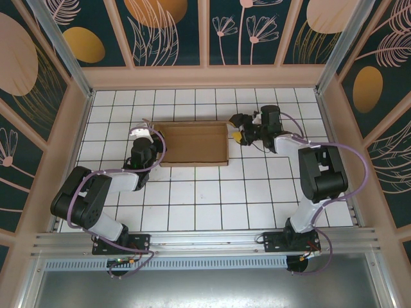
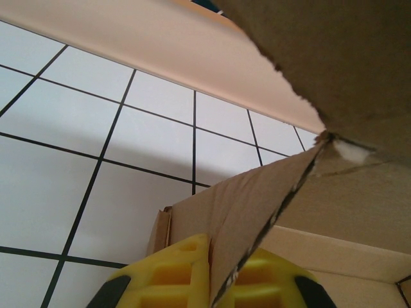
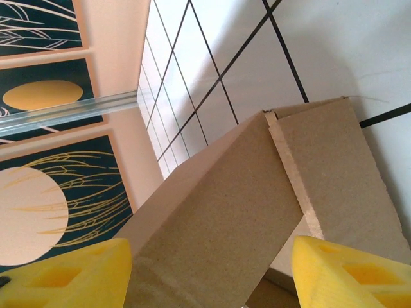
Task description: Fold the paper box
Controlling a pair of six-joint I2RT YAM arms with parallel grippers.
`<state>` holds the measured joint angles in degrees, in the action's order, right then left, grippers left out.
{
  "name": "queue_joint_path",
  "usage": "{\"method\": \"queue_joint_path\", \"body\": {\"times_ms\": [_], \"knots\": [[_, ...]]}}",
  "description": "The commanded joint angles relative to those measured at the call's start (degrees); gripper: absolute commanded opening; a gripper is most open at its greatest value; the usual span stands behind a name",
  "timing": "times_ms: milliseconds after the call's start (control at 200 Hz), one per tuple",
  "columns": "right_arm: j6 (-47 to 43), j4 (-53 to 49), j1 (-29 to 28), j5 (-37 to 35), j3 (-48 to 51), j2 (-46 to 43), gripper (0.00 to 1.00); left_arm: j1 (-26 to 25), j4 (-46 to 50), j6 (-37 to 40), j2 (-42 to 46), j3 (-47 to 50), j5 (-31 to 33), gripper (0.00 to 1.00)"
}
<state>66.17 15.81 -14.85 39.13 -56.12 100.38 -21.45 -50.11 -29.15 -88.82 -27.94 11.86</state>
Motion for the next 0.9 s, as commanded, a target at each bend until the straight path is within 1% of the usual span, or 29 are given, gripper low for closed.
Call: {"method": "queue_joint_path", "body": {"times_ms": [0, 190, 300, 405, 666, 756, 896], "knots": [[2.64, 3.25, -2.09, 1.65, -2.42, 1.42, 0.67, -0.12, 13.11, 0.59, -2.85, 1.58, -0.17, 0.0], [4.81, 5.65, -4.24, 1.95, -2.74, 2.66, 0.67, -0.08, 12.93, 0.65, -3.12, 1.67, -0.23, 0.0], [5.13, 6.05, -4.57, 2.24, -3.1, 2.74, 0.67, -0.13, 12.8, 0.67, -3.04, 1.84, -0.26, 0.0], [3.73, 4.4, -3.29, 1.43, -2.6, 2.1, 0.67, -0.08, 12.84, 0.76, -2.62, 2.09, 0.25, 0.0], [3.02, 6.06, 2.03, 2.43, 0.5, 0.09, 0.68, -0.09, 12.59, 0.67, -1.63, 2.8, 0.97, 0.0], [2.98, 5.95, 2.35, 2.69, 0.36, -0.2, 0.68, -0.13, 12.07, 0.73, -1.24, 3.07, 0.67, 0.0], [2.94, 6.48, 2.11, 2.71, -0.28, 0.02, 0.7, -0.11, 11.27, 0.76, -0.52, 3.48, 0.15, 0.0]]}}
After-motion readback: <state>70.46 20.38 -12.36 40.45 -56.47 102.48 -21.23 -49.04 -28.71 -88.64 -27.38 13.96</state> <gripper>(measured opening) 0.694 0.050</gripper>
